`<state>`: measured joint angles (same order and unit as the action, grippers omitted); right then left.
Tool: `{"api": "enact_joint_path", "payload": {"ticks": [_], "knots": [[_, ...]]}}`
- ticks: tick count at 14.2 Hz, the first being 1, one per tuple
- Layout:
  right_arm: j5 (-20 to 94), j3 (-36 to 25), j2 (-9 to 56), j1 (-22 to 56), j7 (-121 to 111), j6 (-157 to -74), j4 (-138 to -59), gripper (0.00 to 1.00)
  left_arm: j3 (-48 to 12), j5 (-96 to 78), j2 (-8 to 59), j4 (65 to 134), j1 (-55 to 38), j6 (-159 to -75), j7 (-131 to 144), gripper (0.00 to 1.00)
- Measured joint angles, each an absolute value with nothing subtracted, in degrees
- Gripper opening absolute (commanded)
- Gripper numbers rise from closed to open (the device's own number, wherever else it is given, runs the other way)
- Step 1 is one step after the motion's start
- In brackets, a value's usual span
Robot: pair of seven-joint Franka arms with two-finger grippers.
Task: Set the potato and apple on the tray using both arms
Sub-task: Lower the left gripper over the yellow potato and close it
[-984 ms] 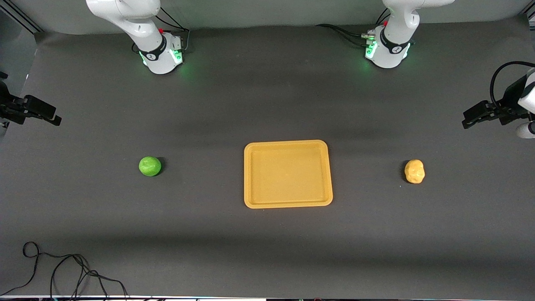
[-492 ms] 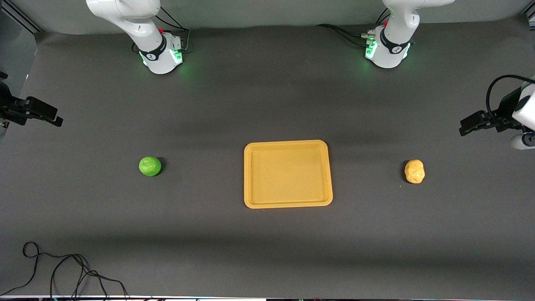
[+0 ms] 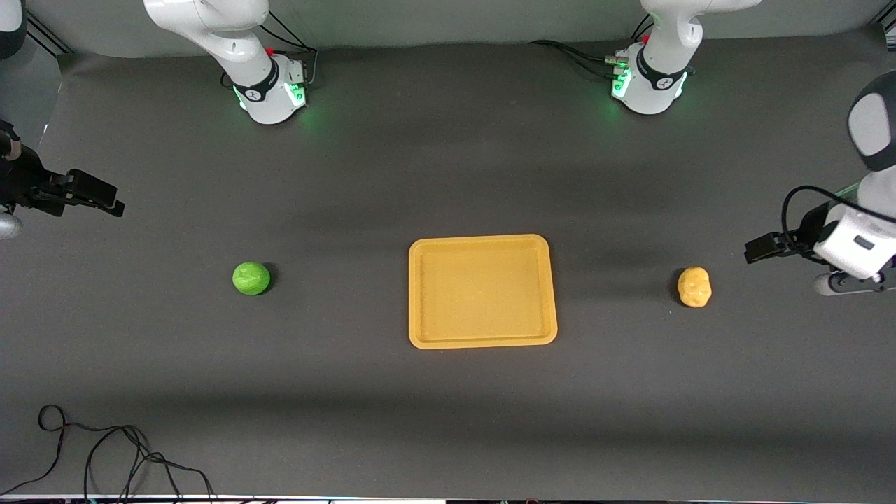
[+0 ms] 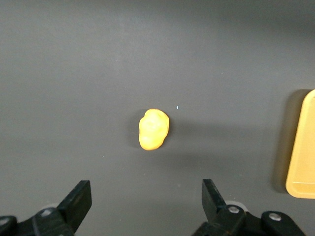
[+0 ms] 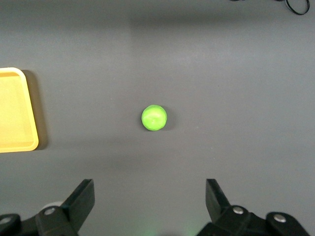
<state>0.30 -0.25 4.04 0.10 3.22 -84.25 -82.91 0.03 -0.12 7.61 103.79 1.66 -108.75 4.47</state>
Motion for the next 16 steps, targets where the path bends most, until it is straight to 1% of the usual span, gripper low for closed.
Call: {"api": "enact_joint_path", "payload": {"ticks": [4, 8, 11, 13, 16], "knots": [[0.3, -0.54, 3.95, 0.06, 3.22, -84.22, -82.9, 1.0, 0.01, -0.12, 9.0, 109.75, 1.63, -117.38, 4.46, 1.0], [0.3, -0.64, 3.88, 0.03, 3.31, -84.18, -83.03, 1.0, 0.01, -0.12, 12.23, 117.16, 1.63, -129.76, 4.47, 1.0], [0.3, -0.7, 3.83, 0.02, 3.31, -84.18, -83.14, 1.0, 0.01, -0.12, 15.8, 122.14, 1.63, -140.71, 4.46, 1.0], [0.3, -0.81, 3.71, -0.08, 3.32, -84.18, -83.14, 1.0, 0.01, -0.12, 18.3, 123.82, 1.63, -145.08, 4.46, 1.0], [0.3, -0.95, 3.65, -0.26, 3.32, -84.18, -83.14, 1.0, 0.01, -0.12, 21.98, 124.2, 1.63, -149.65, 4.46, 1.0]]}}
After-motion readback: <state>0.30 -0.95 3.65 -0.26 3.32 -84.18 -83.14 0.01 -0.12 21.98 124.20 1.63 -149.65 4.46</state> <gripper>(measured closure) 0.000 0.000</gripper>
